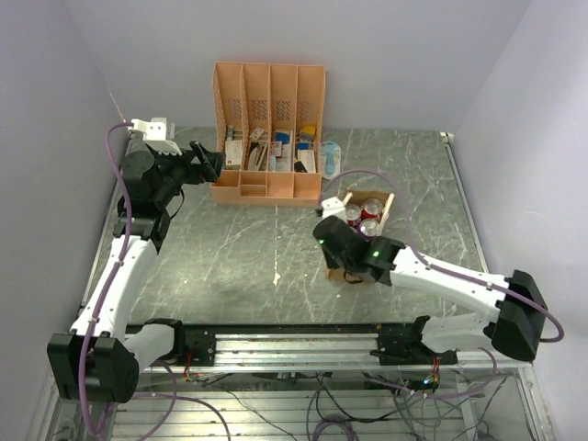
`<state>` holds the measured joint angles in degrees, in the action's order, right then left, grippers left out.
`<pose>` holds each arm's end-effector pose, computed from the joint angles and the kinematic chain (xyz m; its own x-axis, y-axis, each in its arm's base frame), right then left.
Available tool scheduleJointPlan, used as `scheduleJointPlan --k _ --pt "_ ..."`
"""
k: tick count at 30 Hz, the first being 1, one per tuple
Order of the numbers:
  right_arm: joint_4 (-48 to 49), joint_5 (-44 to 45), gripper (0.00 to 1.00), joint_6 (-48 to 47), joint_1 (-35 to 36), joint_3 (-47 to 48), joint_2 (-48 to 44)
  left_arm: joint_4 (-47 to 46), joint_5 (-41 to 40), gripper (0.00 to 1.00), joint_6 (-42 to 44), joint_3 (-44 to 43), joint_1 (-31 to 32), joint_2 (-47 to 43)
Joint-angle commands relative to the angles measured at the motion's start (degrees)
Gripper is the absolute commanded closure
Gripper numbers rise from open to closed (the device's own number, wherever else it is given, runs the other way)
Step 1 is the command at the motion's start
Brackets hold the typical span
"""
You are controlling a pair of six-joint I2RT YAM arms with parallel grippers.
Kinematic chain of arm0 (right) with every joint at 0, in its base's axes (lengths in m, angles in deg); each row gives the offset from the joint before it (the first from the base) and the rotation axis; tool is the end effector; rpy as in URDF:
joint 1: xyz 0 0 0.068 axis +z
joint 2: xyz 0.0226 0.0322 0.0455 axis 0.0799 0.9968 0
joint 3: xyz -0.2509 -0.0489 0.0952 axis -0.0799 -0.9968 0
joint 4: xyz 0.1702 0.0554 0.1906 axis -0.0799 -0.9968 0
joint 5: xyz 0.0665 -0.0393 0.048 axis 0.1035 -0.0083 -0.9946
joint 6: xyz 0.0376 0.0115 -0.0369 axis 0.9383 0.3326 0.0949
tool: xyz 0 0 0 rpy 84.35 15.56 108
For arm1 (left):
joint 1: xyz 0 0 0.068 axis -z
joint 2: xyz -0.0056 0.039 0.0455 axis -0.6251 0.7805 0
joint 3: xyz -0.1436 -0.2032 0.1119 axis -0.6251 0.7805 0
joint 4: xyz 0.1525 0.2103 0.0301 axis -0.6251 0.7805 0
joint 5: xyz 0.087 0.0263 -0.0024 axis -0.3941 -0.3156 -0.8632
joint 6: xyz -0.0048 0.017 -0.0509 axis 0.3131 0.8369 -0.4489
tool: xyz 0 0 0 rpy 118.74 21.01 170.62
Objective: Take the beverage out of the canvas bag
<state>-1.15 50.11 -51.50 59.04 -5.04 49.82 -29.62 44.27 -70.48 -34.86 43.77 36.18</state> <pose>0.1597 0.1967 0.2564 -0.6449 -0.2426 -0.7248 -0.3214 0.9464 -0.0308 0.2502 -0.0327 0.3655 -0.1566 -0.3004 -0.9409 0.3440 0.8764 -0.3371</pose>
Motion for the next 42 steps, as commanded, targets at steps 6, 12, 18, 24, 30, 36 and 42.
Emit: scheduleJointPlan --k 6,12,18,24,30,36,42 --pt "3.24 -0.35 0.94 2.22 18.01 8.59 11.82 0.09 2.26 0.02 0.82 -1.33 1.07 1.31" --pt "4.12 -3.42 0.57 3.97 19.55 1.54 4.84 1.38 4.79 0.02 0.7 -2.69 2.29 2.97" --pt "2.21 -0.38 0.29 4.58 19.59 0.6 -3.89 -1.97 13.66 0.02 -4.4 -3.26 4.53 5.4" --pt "-0.36 5.72 0.2 4.43 19.49 3.14 -9.65 1.96 13.72 0.02 -1.28 -5.25 14.0 5.97" --pt "-3.17 12.64 0.28 7.67 19.39 0.2 -16.58 9.66 6.06 0.02 5.39 -7.31 28.04 5.81" --pt "-3.27 14.08 0.49 11.42 19.29 -4.28 -21.46 11.18 5.15 0.02 5.43 -8.09 32.05 8.53" --pt "-2.63 13.6 0.58 13.21 19.24 -7.06 -20.47 14.72 4.86 0.02 5.79 -10.37 36.41 13.46"
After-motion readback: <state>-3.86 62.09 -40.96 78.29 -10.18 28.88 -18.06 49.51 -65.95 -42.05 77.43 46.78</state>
